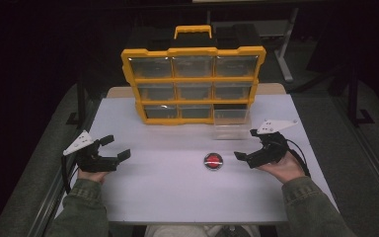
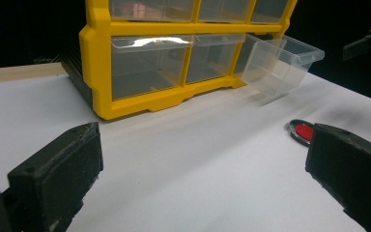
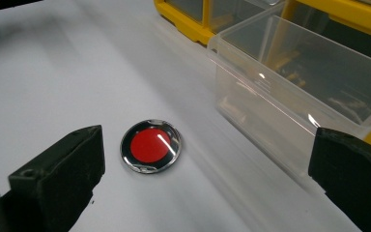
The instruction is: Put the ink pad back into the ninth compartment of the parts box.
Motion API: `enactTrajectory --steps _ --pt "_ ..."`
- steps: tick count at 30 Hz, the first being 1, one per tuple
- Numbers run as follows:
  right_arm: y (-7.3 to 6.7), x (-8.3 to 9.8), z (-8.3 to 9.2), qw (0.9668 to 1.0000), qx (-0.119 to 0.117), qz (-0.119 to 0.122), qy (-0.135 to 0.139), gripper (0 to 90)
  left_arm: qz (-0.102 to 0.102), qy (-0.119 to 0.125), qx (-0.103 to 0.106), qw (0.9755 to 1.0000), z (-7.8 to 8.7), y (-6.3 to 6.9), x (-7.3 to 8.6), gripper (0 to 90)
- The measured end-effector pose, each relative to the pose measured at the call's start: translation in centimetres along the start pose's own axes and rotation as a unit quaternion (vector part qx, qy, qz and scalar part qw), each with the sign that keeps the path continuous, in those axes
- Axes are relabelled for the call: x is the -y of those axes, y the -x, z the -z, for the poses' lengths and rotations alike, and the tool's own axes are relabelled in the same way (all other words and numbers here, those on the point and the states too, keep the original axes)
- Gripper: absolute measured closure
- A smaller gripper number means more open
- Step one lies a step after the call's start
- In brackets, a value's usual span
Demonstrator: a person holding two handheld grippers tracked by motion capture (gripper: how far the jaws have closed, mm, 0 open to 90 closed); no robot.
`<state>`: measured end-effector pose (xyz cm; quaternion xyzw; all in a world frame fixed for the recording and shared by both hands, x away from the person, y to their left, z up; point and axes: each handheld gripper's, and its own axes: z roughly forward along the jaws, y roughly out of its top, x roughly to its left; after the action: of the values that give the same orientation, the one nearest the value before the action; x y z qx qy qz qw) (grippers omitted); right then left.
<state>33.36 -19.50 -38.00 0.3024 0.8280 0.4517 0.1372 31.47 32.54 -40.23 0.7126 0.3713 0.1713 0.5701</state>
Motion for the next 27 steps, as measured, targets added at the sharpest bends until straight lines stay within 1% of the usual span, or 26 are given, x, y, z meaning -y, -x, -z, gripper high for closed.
enactTrajectory --steps 4,11,14,16,27 --pt "-0.2 -0.2 -0.6 0.9999 -0.008 0.005 -0.007 0.0 -0.003 0.001 -0.002 1.0000 0.0 0.0 0.0 0.0" --pt "-0.6 -0.3 -1.4 0.9997 -0.014 0.009 -0.015 0.0 0.001 0.010 -0.010 0.9999 0.2 -0.1 -0.1 0.0" --pt "-0.8 -0.5 -1.7 0.9996 -0.019 0.012 -0.015 0.0 0.000 0.010 -0.012 0.9999 0.2 -0.1 -0.1 0.0" --pt "-0.9 -0.6 -2.0 0.9996 -0.021 0.015 -0.015 0.0 0.000 0.014 -0.015 0.9998 0.3 -0.1 -0.1 0.0" --pt "-1.8 -1.2 -3.5 0.9986 -0.041 0.024 -0.026 0.0 0.001 0.015 -0.016 0.9997 0.3 -0.2 -0.1 0.0"
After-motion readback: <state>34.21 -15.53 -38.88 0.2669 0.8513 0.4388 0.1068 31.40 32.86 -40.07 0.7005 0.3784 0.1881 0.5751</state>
